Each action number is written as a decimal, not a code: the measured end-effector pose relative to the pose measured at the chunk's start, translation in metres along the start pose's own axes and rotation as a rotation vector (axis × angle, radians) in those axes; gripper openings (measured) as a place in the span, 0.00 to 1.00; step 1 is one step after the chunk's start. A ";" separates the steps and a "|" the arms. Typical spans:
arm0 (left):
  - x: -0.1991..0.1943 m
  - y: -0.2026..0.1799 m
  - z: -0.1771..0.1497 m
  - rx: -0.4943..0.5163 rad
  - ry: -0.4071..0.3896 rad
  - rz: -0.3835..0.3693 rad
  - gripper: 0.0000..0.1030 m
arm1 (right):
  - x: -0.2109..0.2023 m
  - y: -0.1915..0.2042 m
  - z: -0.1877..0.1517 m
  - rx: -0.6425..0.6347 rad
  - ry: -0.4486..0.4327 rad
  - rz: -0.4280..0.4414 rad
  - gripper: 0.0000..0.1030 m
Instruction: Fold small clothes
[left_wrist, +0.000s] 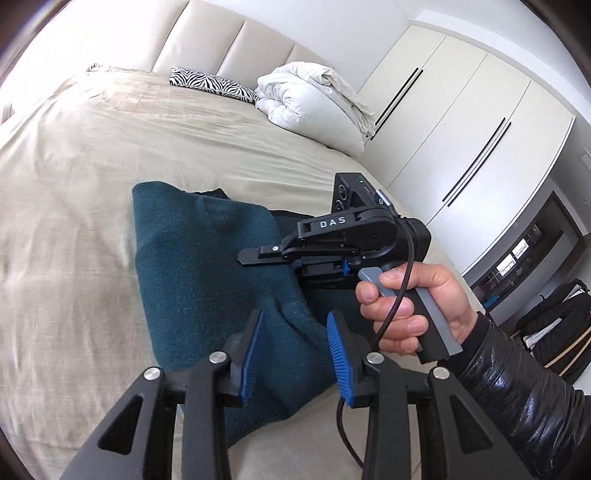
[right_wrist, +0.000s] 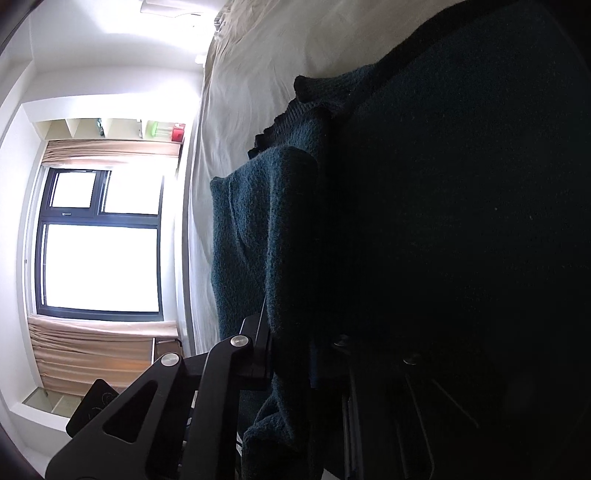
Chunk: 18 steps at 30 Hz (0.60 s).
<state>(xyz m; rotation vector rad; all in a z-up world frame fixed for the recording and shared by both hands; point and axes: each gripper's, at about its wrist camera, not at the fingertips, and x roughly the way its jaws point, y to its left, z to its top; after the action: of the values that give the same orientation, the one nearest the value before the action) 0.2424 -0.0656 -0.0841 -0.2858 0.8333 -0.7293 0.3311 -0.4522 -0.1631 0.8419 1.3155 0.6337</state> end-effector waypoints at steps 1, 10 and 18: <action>-0.002 0.004 0.001 -0.015 -0.002 0.004 0.36 | -0.003 0.004 0.002 -0.015 0.002 -0.022 0.11; 0.009 0.005 0.003 -0.023 0.012 0.007 0.36 | -0.080 -0.001 0.013 -0.060 -0.049 -0.159 0.11; 0.038 -0.017 0.004 0.016 0.031 0.034 0.44 | -0.151 -0.065 0.013 0.034 -0.138 -0.219 0.11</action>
<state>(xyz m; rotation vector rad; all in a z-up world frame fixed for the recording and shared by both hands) 0.2546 -0.1040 -0.0952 -0.2452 0.8597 -0.7098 0.3156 -0.6129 -0.1308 0.7429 1.2739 0.3761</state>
